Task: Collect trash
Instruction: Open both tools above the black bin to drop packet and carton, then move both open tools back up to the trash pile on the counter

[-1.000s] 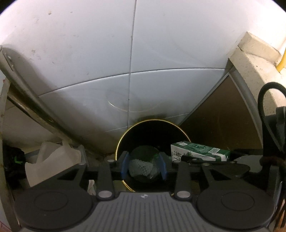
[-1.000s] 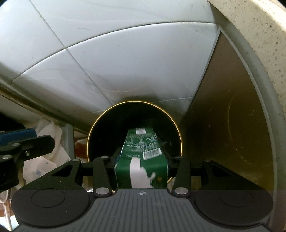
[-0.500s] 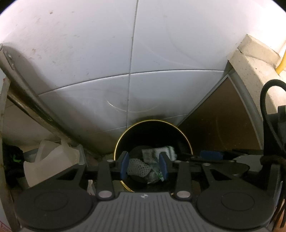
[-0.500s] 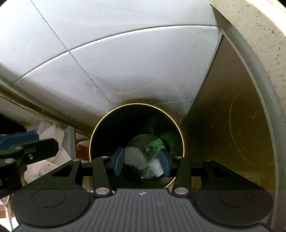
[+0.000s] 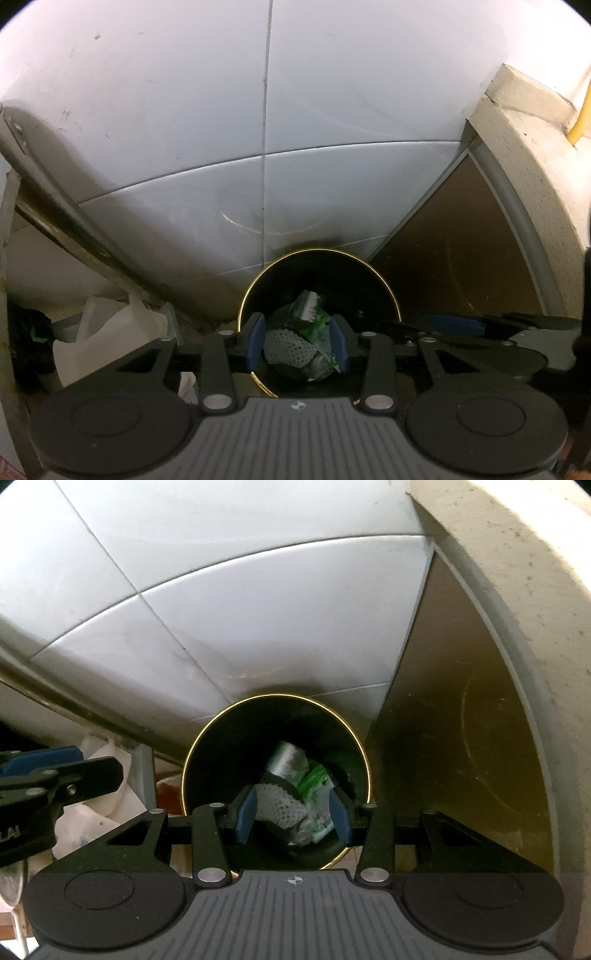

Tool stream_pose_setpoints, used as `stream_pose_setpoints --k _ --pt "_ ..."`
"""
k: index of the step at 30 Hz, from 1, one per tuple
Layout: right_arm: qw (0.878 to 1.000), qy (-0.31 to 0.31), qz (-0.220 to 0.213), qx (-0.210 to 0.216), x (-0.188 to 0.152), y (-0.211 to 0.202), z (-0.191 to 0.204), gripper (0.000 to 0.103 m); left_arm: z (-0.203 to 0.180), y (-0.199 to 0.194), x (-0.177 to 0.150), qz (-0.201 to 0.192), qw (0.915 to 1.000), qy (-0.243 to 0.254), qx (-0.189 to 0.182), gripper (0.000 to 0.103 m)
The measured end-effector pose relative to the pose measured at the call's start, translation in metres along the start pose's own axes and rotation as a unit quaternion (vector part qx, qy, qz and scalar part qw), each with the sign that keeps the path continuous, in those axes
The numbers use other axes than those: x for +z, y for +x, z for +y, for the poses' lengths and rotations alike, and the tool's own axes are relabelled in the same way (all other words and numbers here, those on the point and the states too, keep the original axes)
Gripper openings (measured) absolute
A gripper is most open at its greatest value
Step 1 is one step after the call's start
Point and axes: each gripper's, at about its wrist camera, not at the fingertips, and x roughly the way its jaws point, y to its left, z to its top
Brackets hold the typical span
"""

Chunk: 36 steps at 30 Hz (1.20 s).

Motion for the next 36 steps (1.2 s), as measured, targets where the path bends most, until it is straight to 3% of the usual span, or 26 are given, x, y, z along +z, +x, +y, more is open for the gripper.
stream_pose_setpoints --k 11,20,36 --pt "0.999 0.012 -0.030 -0.012 -0.011 -0.019 -0.002 0.061 -0.007 -0.004 -0.002 -0.014 0.9996 0.025 0.002 0.037" --pt "0.996 0.029 -0.077 -0.027 -0.027 -0.056 -0.009 0.068 -0.015 -0.018 -0.004 -0.036 0.9979 0.044 -0.031 0.037" --pt "0.990 0.024 -0.133 -0.030 -0.053 -0.127 -0.030 0.090 -0.040 -0.029 -0.018 -0.060 0.9888 0.134 -0.023 0.039"
